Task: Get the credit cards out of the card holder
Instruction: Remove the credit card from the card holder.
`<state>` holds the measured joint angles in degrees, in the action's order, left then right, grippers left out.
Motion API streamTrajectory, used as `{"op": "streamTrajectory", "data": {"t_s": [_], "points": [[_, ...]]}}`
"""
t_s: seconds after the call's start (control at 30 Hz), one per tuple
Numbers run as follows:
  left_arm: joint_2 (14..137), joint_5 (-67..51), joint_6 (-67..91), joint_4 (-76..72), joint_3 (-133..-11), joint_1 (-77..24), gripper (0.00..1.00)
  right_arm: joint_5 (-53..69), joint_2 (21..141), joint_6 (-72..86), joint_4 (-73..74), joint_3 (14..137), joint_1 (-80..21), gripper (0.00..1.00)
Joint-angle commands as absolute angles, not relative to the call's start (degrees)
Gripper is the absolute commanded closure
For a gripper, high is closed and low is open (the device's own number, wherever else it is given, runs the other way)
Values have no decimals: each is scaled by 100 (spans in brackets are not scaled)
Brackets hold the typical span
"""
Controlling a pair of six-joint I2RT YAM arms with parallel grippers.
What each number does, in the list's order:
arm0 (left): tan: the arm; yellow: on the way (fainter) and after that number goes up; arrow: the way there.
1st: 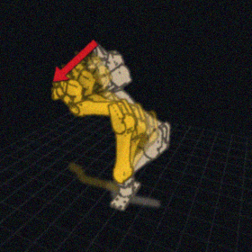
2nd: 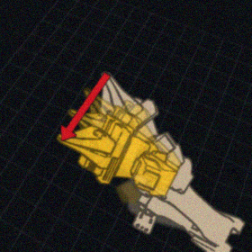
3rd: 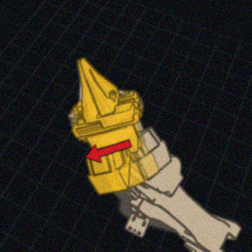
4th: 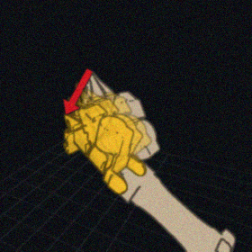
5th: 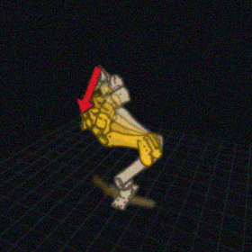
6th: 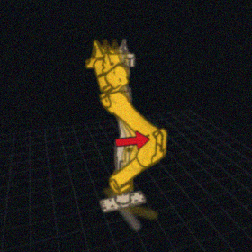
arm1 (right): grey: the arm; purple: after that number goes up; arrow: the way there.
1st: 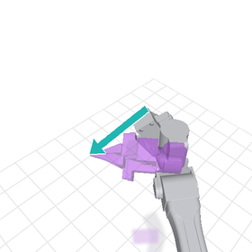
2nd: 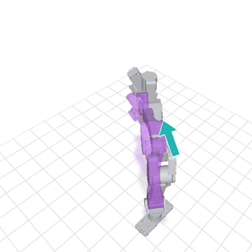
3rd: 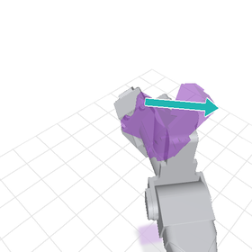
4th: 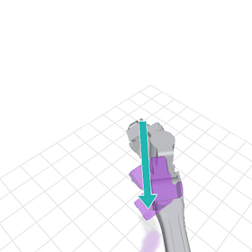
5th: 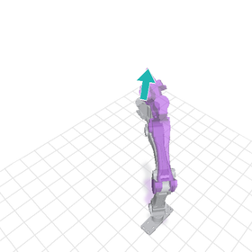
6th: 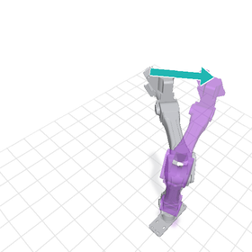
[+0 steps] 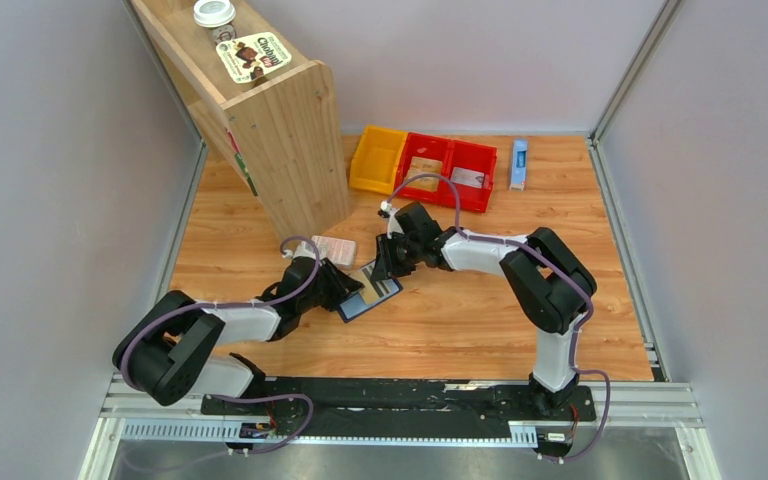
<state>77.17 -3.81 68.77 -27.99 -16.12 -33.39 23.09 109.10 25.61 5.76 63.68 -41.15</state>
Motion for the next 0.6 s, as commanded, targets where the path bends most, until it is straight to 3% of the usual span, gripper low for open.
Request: {"op": "streamTrajectory", "data": {"t_s": [0.0,0.23,0.37,0.4,0.57], "points": [[7822,-571,6890,-3252,-1635,-3340,66,2188,11162,2558,695,6258,-4122,72],[7559,-527,6750,-3594,-1529,-3340,75,2408,11232,2716,492,6144,-4034,73],[7506,-370,6785,-3692,-1398,-3340,75,2513,11294,2803,387,6100,-3990,73],[7515,-352,6794,-3526,-1415,-3340,75,2531,11311,2821,361,6100,-3982,73],[7699,-229,6917,-3366,-1249,-3340,52,2531,11373,2830,352,6108,-3973,73]]}}
